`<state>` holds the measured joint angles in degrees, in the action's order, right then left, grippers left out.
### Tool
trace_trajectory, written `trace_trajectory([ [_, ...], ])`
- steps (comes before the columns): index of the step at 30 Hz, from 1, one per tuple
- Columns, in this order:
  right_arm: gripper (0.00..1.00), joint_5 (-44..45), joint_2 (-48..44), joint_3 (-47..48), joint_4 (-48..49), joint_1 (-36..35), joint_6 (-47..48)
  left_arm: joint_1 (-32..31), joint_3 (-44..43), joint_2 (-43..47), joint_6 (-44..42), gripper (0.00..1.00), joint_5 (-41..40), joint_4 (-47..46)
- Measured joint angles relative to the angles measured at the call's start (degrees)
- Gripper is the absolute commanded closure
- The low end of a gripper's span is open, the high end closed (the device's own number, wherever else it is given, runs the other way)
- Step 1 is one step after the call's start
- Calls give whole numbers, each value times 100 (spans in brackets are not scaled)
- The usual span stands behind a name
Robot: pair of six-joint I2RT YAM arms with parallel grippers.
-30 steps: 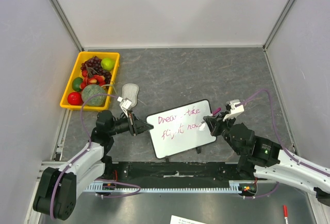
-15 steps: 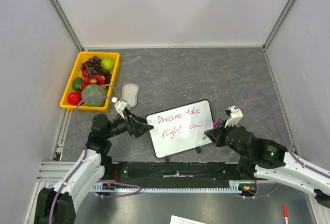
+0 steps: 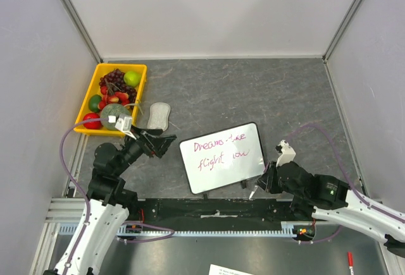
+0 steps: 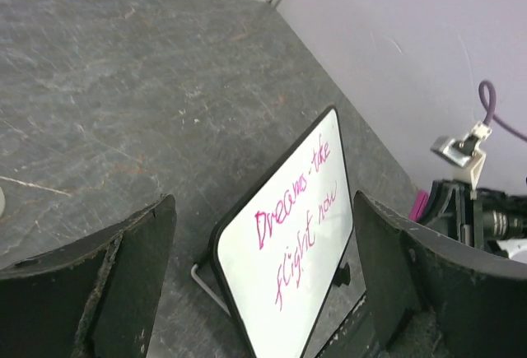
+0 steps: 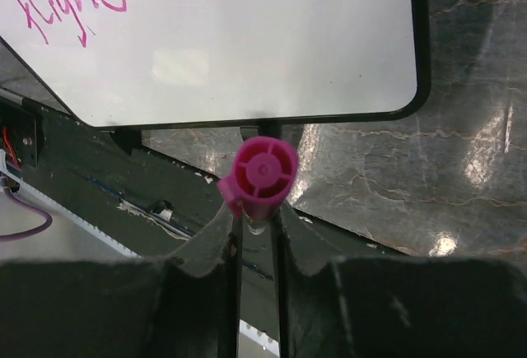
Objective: Write a sentence on the whiteboard
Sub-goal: Put down the whiteboard marker at the center of the board.
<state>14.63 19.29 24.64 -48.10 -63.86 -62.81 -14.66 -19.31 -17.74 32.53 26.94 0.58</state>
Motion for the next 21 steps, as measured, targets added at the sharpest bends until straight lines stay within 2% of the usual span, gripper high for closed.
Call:
trace_trajectory([
  [8,21,37,-177,-39,-223,0,-376,0,-879,-719,0,7,-131,518],
  [12,2,201,-199,22,-249,0,-354,0,-970,-872,2,5,-118,658],
  [21,2,881,-81,472,125,0,46,0,-1001,-1309,22,3,66,704],
])
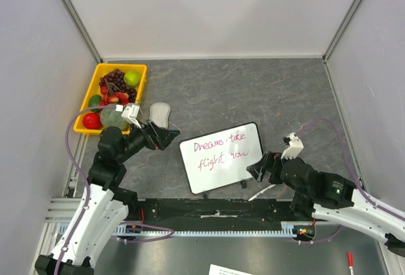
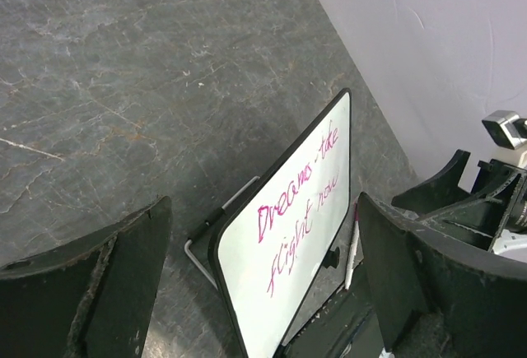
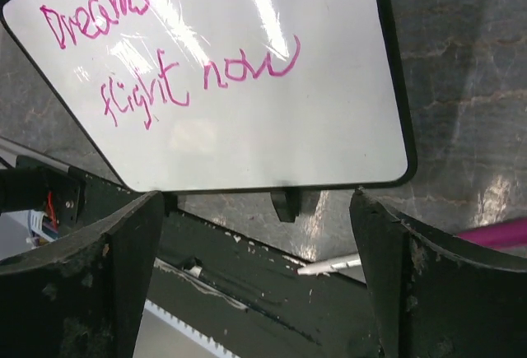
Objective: Write a sentence on the whiteboard
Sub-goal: Put down the whiteboard marker at the center of the board, then reset both arms
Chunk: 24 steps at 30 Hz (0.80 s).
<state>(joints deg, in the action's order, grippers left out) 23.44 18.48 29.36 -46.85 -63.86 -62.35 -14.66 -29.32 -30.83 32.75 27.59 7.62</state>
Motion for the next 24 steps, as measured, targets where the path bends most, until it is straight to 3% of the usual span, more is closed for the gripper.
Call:
trace_trajectory([
  [12,2,1316,1176,166,1117,0,1453,0,-166,-361,37,2,-212,295],
  [24,2,2959,990,-76,3239,55,4188,0,-417,-737,-66,3,-1244,802],
])
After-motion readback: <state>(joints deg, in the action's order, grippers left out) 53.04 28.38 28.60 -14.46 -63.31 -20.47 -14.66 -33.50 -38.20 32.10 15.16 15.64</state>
